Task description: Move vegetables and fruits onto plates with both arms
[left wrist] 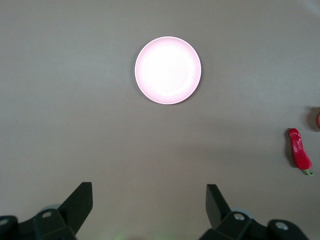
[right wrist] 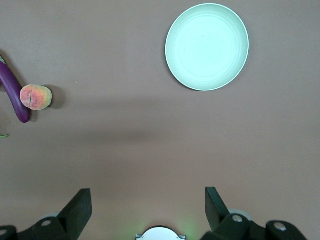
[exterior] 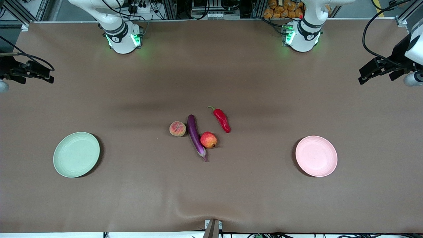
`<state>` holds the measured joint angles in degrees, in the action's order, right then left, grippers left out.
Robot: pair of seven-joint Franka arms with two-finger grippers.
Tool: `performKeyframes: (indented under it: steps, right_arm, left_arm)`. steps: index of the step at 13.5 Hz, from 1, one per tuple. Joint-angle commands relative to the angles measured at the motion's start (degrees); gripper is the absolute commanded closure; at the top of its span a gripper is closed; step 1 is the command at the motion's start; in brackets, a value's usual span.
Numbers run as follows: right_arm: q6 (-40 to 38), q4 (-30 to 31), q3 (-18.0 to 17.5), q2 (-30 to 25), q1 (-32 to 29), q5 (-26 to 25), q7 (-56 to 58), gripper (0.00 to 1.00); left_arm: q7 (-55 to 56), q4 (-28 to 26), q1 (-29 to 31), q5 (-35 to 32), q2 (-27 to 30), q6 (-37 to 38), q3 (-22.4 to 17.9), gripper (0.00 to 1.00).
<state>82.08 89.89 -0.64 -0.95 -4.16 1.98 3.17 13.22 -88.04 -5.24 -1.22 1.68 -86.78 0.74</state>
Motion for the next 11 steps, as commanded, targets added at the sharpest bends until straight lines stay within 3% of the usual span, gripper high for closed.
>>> performKeyframes:
  steps: [1, 5, 11]
  right_arm:
    - [-0.25, 0.90, 1.08, -1.16, 1.43, -0.93, -0.88, 0.00]
    - [-0.16, 0.90, 1.08, -0.99, 1.52, -0.93, -0.88, 0.00]
    - [1.32, 0.90, 0.47, 1.02, 1.52, 0.04, -0.97, 0.00]
  left_arm:
    - [4.86, 1.64, -1.61, -0.01, -3.77, 0.21, 2.32, 0.00]
    - [5.93, 1.73, -4.77, -0.19, -12.55, -7.59, 6.99, 0.00]
    - [23.38, 1.03, -18.47, -3.97, -24.07, -18.15, 7.43, 0.00]
